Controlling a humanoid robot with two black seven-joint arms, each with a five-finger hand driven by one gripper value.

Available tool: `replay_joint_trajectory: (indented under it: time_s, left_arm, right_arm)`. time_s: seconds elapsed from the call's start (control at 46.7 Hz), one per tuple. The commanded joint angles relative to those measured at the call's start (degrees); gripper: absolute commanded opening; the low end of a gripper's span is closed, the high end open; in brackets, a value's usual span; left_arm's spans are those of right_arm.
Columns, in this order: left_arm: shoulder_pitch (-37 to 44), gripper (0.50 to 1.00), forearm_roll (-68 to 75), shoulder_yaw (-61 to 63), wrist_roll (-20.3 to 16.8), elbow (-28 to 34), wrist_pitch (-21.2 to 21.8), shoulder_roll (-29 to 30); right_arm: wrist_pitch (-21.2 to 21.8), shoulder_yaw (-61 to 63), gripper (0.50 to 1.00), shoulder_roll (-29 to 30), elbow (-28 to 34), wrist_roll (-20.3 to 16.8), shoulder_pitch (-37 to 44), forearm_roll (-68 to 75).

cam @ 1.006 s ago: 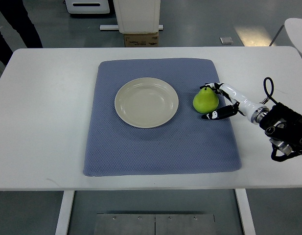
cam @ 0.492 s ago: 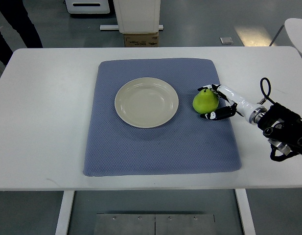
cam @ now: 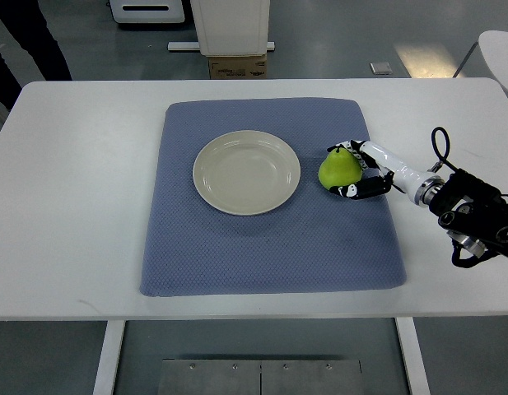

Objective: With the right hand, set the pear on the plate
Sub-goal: 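Lift the pear with the right hand, away from the mat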

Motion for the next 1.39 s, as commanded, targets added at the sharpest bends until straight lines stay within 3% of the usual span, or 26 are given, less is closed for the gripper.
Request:
replay_joint_trajectory:
  time_s: [0.0,0.664,1.37]
  left_arm:
    - [0.0,1.000,0.0,0.0,0.0,0.0,0.0,0.0]
    - [0.0,1.000,0.0,0.0,0.0,0.0,0.0,0.0]
    - [0.0,1.000,0.0,0.0,0.0,0.0,0.0,0.0]
  right_arm:
    - [0.0,0.0,0.500,-0.1,0.0,0.0,0.1,0.0]
    - [0.1,5.6,0.500,-0.9,0.0,-0.1,2.3,0.7]
    - [4.7,6.4,0.500,-0.8,0.0,-2.0,10.9,2.1]
